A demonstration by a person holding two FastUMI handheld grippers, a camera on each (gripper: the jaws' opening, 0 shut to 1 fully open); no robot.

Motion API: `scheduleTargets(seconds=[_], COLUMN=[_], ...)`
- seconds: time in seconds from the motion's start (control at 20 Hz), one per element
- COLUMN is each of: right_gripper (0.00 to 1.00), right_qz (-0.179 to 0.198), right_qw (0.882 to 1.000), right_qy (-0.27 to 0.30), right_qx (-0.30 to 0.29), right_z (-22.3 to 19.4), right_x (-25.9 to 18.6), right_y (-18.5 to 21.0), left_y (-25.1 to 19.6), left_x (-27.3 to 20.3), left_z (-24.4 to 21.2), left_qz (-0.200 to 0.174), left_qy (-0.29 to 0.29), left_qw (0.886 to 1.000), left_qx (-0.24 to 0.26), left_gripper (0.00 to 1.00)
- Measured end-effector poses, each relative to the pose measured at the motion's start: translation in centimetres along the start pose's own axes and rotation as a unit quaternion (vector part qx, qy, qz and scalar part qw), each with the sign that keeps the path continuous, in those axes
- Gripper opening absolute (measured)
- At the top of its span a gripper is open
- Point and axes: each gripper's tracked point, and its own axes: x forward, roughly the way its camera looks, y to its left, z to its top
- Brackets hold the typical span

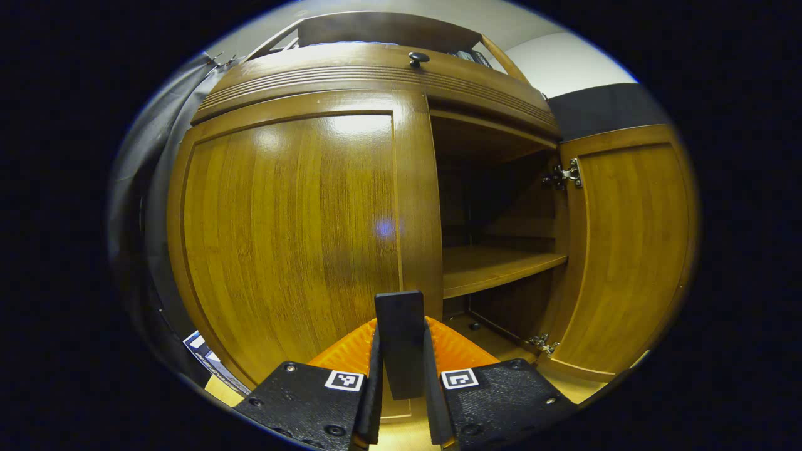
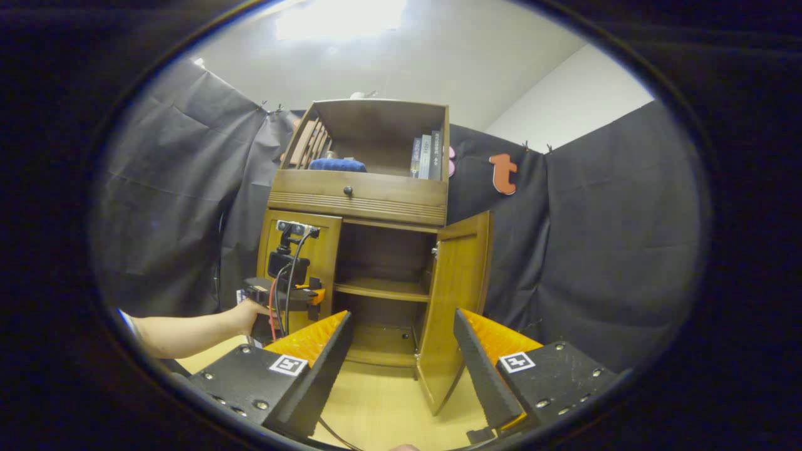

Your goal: Open the right door of the double-door shoe cabinet with the right hand, and open the left door with the left hand.

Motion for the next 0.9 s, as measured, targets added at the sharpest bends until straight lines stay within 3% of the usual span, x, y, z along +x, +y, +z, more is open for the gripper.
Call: scheduleTargets(seconds=[0.35,0.9], right_gripper=[0.94,0.94], right_qz=[-0.005,-0.014], right_qw=[0.999,0.999], right_qy=[-0.004,-0.025], right_qx=[0.035,0.034], right_z=[0.0,0.9], right_x=[-0.1,-1.3], right_y=[0.9,0.8], left_y=[0.0,2.0], left_x=[-1.8,-10.0], left_z=[1.2,0.8], left_qz=[-0.017,-0.037], left_qy=[0.005,0.011], left_qw=[1.0,0.999], left_qx=[-0.009,-0.009], left_gripper=[0.3,0.32])
